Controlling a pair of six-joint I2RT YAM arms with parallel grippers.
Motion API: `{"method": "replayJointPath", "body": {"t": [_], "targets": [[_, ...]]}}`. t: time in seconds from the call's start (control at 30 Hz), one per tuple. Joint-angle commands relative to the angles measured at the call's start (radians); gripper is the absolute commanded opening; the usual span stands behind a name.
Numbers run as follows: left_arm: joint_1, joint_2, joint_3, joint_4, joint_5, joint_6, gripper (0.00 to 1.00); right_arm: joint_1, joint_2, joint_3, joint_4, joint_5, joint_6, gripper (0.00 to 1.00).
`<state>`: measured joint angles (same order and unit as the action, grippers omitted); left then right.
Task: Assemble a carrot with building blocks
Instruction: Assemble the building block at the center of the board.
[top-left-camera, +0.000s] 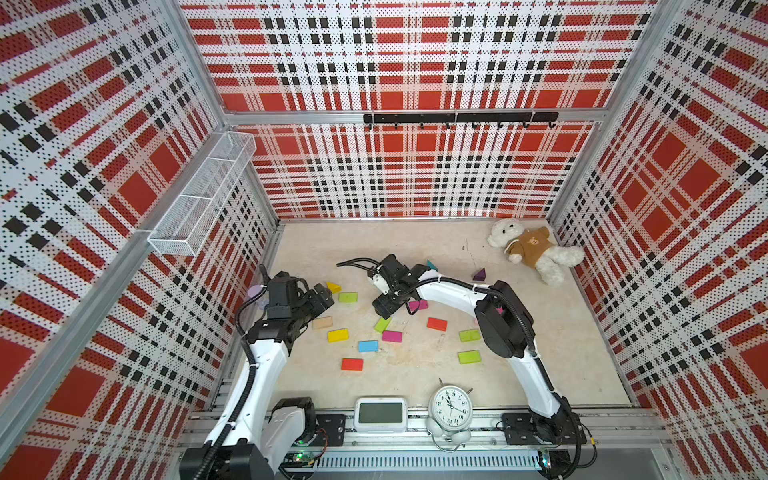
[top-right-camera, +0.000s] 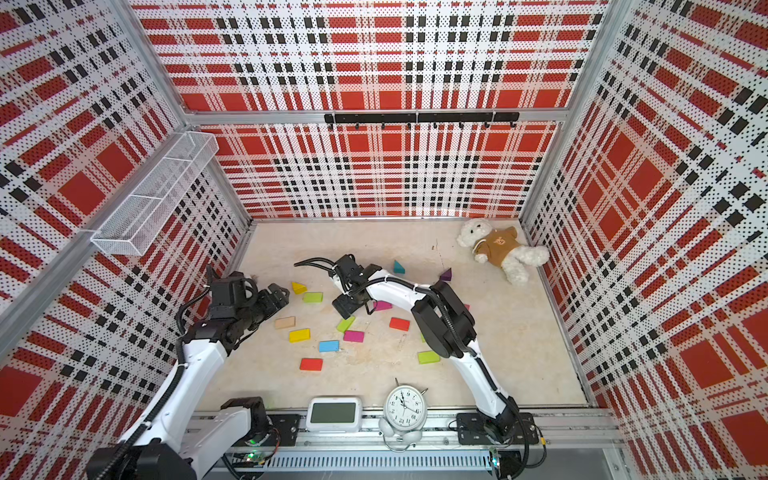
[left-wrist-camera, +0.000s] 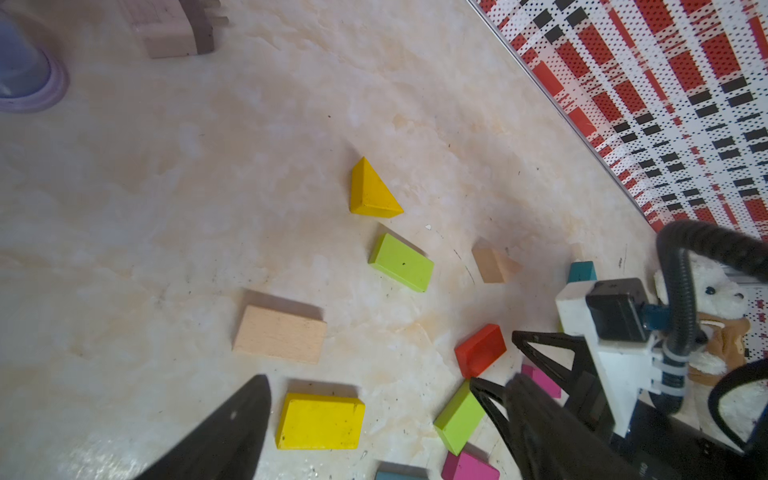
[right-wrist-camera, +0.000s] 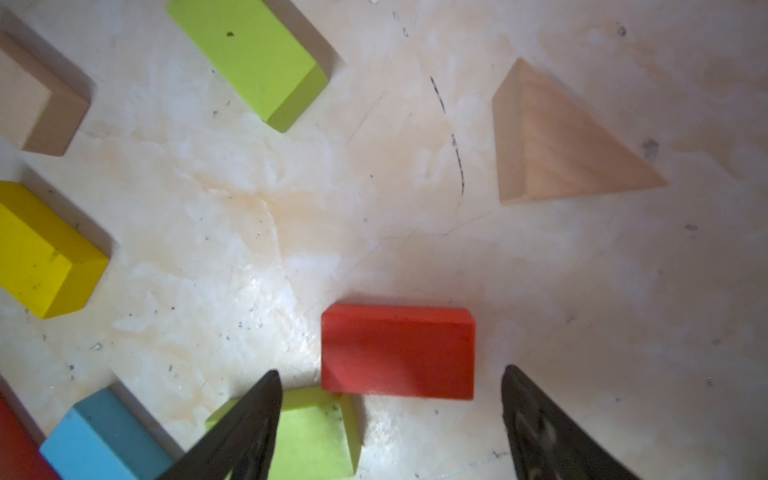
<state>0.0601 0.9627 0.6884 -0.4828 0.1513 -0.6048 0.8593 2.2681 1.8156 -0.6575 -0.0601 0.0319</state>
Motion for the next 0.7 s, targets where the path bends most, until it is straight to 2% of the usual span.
{"method": "replayJointPath", "body": {"t": [0.0,0.1,0.3,0.53,0.67], "targets": [[0.007,0.005,0.008,0.003,-0.007,0.002,0.91,0.010,0.034,0.030,-0.003,0.018,-0.020,0.84],[0.012,0.003,0.004,0.001,-0.004,0.004,0.91,0.010,0.046,0.040,-0.008,0.028,-0.013,0.83],[0.050,-0.020,0.005,-0.025,0.011,0.009,0.91,0.011,0.072,0.066,-0.014,0.045,0.000,0.74],[0.097,-0.053,0.014,-0.055,0.035,0.028,0.91,0.012,0.098,0.101,-0.012,0.042,0.030,0.53],[0.112,-0.058,0.016,-0.063,0.045,0.037,0.91,0.012,0.116,0.133,-0.008,0.031,0.056,0.53]]}}
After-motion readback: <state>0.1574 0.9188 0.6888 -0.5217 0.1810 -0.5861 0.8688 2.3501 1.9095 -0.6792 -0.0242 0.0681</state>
